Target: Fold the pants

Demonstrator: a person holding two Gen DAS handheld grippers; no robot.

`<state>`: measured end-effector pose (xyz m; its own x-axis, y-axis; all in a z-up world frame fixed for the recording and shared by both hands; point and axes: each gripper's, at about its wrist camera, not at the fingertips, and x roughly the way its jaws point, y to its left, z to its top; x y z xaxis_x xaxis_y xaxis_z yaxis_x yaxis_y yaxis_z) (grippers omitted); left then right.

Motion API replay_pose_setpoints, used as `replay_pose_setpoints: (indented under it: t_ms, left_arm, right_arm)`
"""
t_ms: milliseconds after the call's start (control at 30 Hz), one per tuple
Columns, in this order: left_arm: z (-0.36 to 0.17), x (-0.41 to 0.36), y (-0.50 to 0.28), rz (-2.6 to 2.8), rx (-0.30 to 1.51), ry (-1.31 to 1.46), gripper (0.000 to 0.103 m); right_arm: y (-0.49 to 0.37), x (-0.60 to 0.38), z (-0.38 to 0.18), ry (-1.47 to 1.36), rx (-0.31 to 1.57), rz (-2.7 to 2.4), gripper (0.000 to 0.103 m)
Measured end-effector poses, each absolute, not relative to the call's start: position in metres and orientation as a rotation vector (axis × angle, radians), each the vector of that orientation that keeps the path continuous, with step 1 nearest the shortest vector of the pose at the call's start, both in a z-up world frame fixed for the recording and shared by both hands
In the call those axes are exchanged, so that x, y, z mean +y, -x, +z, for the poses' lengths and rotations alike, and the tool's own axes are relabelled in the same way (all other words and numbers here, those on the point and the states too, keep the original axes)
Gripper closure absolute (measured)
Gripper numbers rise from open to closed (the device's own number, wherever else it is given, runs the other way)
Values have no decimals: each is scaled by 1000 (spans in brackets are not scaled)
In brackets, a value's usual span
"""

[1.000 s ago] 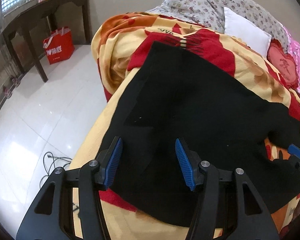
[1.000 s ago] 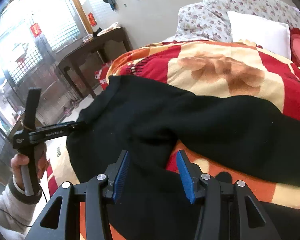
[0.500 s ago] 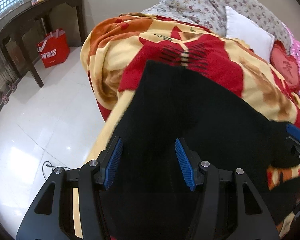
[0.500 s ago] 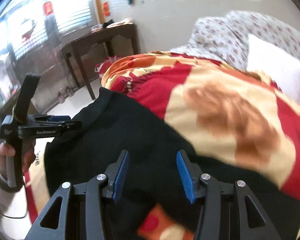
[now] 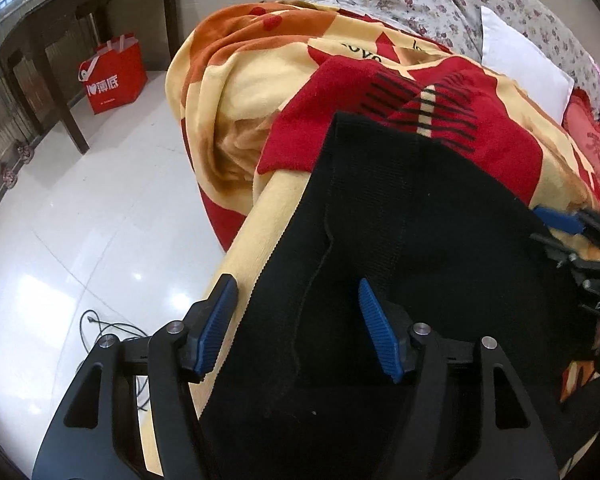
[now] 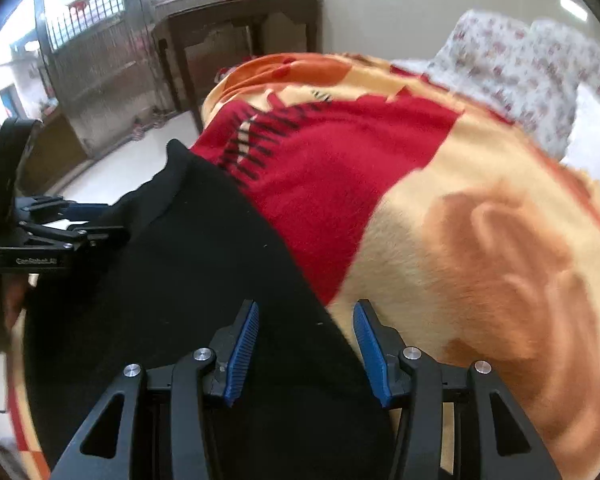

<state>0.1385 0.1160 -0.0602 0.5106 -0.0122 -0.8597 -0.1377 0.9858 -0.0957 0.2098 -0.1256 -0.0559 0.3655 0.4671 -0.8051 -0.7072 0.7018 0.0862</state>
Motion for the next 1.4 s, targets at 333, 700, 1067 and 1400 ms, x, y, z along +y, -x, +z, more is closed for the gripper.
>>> replay_pose_setpoints:
  t_ms: [333, 700, 1067, 1400]
  left_arm:
    - [-22, 143, -107, 128, 935, 229, 37]
    - [42, 197, -18, 223, 780, 269, 37]
    - [4, 115, -11, 31, 881, 192, 37]
    - [-29, 63, -13, -16, 952, 101, 37]
  right_arm:
    - [-145, -127, -14, 218, 828, 832, 94]
    - [0, -107, -18, 63, 836, 887, 94]
    - [32, -178, -22, -70, 853, 671, 65]
    - [31, -419, -27, -310, 804, 10, 54]
